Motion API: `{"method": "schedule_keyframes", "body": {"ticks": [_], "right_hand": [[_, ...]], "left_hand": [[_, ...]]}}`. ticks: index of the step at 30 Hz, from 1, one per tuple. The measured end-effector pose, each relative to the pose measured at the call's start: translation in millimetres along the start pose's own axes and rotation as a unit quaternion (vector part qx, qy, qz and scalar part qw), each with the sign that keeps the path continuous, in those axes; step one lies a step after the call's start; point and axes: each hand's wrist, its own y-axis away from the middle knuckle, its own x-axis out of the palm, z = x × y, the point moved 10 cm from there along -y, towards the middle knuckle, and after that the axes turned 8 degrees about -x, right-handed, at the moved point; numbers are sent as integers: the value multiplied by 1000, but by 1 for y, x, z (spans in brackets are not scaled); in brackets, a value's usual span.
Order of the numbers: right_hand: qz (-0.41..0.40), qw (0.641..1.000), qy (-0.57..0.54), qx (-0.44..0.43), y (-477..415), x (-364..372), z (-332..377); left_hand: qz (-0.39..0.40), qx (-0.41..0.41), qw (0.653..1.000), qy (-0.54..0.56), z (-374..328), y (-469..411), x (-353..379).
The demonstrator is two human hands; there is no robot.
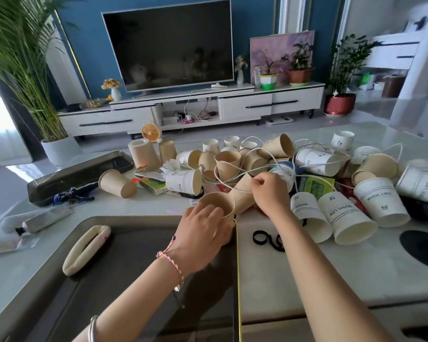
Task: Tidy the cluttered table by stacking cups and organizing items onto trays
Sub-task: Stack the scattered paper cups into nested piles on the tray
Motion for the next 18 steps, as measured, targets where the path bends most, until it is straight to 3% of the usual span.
{"method": "schedule_keyframes", "body": {"ticks": [4, 8, 11, 14, 18], "right_hand": [[-43, 997, 3, -57, -2, -19, 16], [-4, 983, 58, -173, 2, -18, 42], [-81, 970, -9, -229, 11, -39, 59], [-137, 959, -102, -227, 16, -61, 69], [-110, 952, -142, -247, 27, -62, 87]], "left_hand": [[-27, -6, 999, 18, 3, 1, 0], [-39, -9, 999, 28, 4, 2, -1], [-37, -10, 999, 17, 4, 0, 1], [-40, -2, 999, -2, 2, -2, 2], [-57, 38, 996, 61, -6, 5, -1]]}}
